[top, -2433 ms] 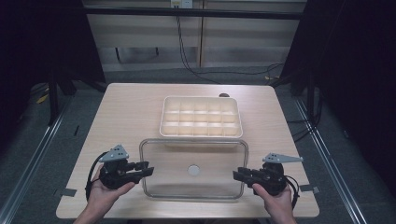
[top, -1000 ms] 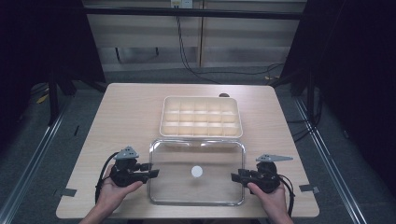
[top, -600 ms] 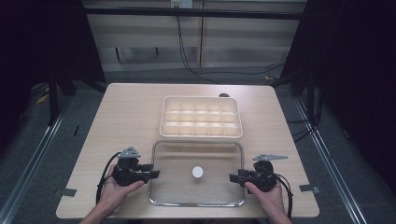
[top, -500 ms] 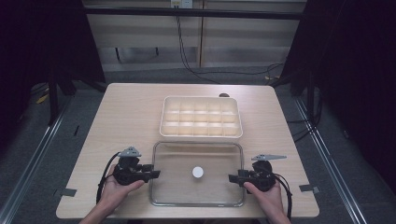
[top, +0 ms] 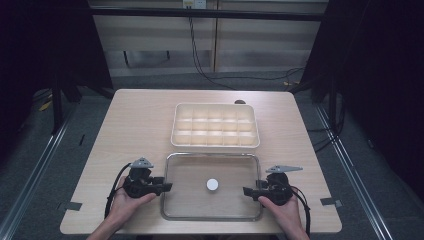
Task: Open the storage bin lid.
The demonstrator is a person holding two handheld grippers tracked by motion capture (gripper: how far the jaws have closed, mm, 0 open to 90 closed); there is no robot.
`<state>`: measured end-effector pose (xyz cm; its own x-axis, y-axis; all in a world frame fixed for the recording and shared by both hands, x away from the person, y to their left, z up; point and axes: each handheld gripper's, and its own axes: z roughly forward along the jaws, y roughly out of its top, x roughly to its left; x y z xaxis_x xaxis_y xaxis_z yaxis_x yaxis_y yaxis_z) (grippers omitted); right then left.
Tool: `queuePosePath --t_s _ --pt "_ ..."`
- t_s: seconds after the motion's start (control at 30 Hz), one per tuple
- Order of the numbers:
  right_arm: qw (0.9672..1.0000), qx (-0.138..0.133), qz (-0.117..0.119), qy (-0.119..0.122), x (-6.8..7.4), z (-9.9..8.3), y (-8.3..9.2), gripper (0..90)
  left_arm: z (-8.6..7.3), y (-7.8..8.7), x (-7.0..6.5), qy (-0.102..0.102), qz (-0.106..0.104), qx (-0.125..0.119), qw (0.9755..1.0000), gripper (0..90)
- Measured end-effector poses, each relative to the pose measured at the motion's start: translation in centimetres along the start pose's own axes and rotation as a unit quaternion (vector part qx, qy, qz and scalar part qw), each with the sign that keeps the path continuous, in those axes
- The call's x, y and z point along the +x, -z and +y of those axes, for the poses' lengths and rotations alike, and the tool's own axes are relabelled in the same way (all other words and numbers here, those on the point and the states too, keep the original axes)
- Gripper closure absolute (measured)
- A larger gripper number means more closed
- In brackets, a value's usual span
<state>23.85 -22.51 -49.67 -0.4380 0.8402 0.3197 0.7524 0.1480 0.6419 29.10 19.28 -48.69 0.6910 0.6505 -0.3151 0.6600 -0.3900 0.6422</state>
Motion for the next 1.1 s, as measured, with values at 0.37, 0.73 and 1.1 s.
queuePosePath --t_s 0.37,0.73,1.1 --pt "0.9999 -0.001 -0.014 0.002 -0.2 0.1 0.0 32.2 0.1 -0.4 0.2 0.009 0.004 0.010 0.9999 53.0" --pt "0.9993 -0.035 -0.006 -0.004 -0.9 0.3 1.0 30.8 0.1 -0.7 -0.1 -0.015 0.017 0.012 0.9997 42.8" --pt "0.9944 -0.099 0.024 0.025 0.0 0.5 3.9 26.5 -0.2 2.1 -1.6 -0.040 0.021 -0.038 0.9982 29.9"
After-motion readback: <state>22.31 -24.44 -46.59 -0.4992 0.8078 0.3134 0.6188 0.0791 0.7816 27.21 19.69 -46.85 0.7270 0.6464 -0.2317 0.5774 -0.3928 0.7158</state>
